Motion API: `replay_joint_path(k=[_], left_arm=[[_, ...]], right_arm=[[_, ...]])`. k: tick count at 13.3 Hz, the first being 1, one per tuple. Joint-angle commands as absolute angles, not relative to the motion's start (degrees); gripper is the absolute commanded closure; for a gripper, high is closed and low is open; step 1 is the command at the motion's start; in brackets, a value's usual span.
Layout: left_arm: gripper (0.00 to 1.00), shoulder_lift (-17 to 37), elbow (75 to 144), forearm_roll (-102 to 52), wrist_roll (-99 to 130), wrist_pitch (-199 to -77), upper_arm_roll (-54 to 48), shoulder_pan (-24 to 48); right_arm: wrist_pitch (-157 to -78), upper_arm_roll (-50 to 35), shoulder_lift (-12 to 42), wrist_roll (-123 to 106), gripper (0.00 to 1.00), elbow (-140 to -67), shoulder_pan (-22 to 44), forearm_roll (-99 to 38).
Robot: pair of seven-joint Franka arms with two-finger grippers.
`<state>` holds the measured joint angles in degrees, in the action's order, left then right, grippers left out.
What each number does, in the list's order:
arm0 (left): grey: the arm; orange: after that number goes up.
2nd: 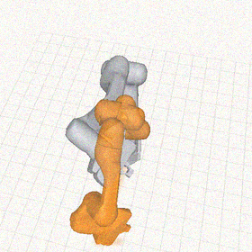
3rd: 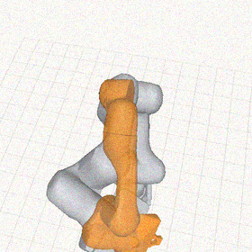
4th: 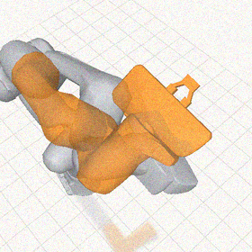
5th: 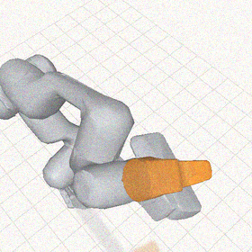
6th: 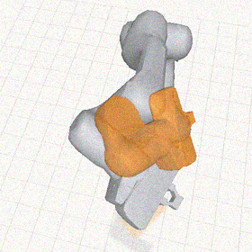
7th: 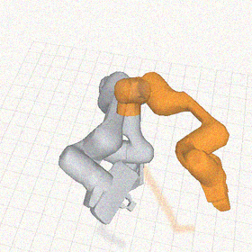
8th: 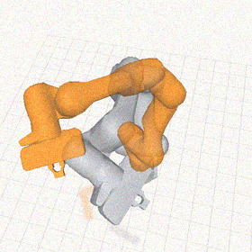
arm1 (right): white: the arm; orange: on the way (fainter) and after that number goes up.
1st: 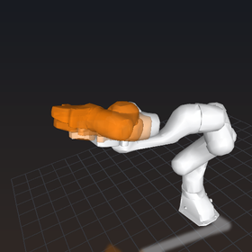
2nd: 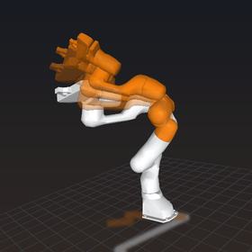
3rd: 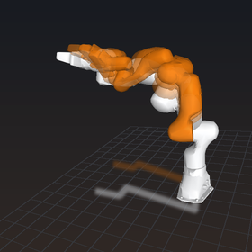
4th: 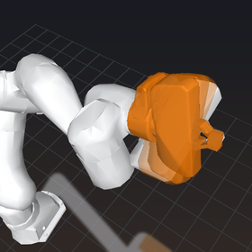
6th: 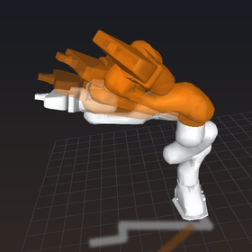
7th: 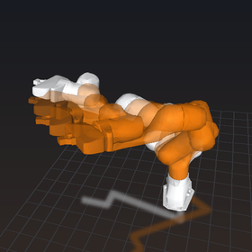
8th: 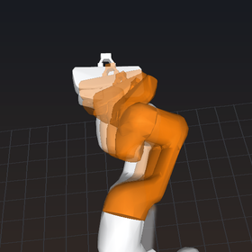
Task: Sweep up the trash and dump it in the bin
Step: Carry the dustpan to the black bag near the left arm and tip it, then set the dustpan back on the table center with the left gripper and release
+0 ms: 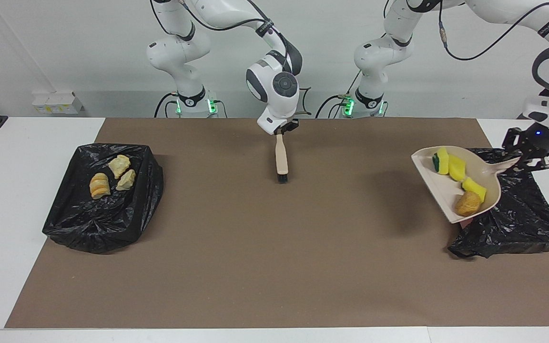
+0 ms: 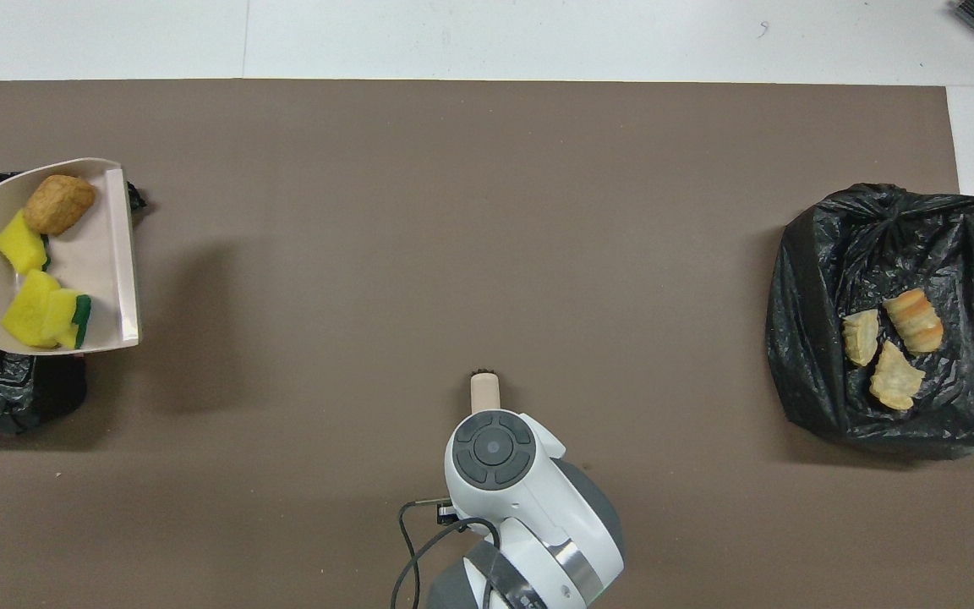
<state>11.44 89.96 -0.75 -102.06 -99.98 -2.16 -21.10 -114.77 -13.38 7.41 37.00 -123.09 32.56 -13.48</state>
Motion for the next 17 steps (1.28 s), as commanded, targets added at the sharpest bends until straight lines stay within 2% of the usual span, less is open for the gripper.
replay_joint_path(k=[1,2,6,10,17], left_arm=[[1.0,12.57,88.07,2.89,-105.47,-104.3,-2.9,-25.82],[1.0,13.09,87.98,5.51,-105.38,-106.76,-2.9,-26.45],[1.0,13.89,87.71,19.13,-104.59,-113.81,-2.73,-25.76],[1.0,13.36,88.68,34.07,-95.11,-113.65,-2.81,-21.98],[1.0,12.22,90.26,49.03,-91.76,-112.16,-2.72,-18.81]], right_arm=[[-115.75,-13.27,7.29,37.18,0.1,-123.67,32.52,-14.85],[-115.4,-13.18,7.82,37.35,0.0,-122.62,32.52,-14.51],[-115.75,-12.83,7.83,37.0,0.0,-118.05,28.23,-11.79],[-115.4,-12.74,6.68,36.13,0.0,-115.67,23.74,-6.44],[-116.19,-12.92,7.12,24.7,0.0,-108.82,9.16,1.21]])
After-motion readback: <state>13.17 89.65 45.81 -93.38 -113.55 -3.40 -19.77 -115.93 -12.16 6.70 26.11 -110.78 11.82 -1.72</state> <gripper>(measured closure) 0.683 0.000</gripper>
